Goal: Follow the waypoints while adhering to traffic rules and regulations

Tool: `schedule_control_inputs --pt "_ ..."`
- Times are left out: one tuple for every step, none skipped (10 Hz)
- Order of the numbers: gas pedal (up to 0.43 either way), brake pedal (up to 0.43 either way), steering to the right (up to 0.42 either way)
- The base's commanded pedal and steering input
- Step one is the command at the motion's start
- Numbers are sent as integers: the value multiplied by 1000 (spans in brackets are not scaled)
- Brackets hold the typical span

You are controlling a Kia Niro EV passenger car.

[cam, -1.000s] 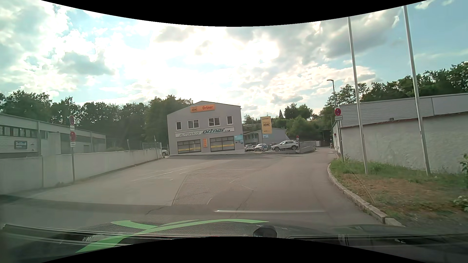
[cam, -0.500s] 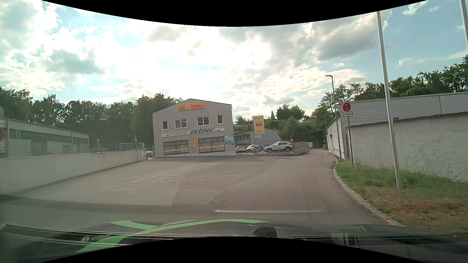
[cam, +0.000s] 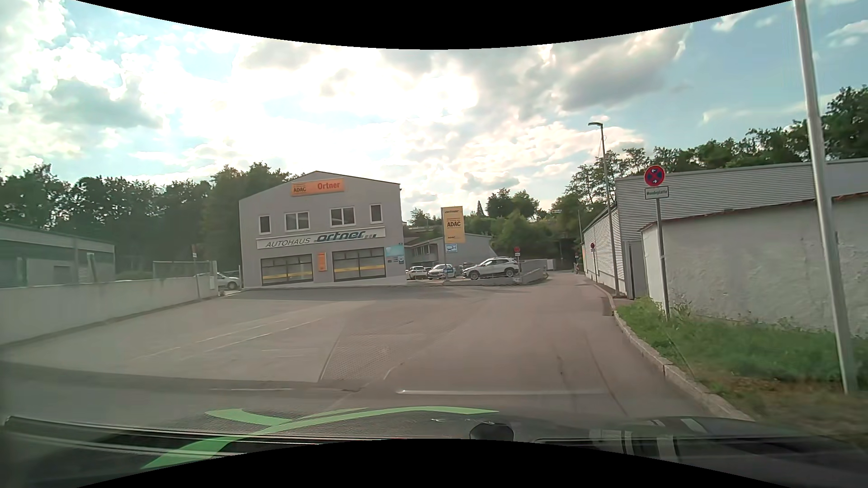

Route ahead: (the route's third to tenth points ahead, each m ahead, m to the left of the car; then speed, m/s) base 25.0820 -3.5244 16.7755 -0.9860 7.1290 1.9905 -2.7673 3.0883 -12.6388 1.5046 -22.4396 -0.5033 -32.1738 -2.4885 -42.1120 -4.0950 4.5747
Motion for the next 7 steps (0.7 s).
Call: schedule_control_inputs --pt "47 0 117" --pt "47 0 117" --pt "39 0 117" --pt "0 0 117" --pt "0 0 117" --pt "0 0 118" --pt "0 0 118"
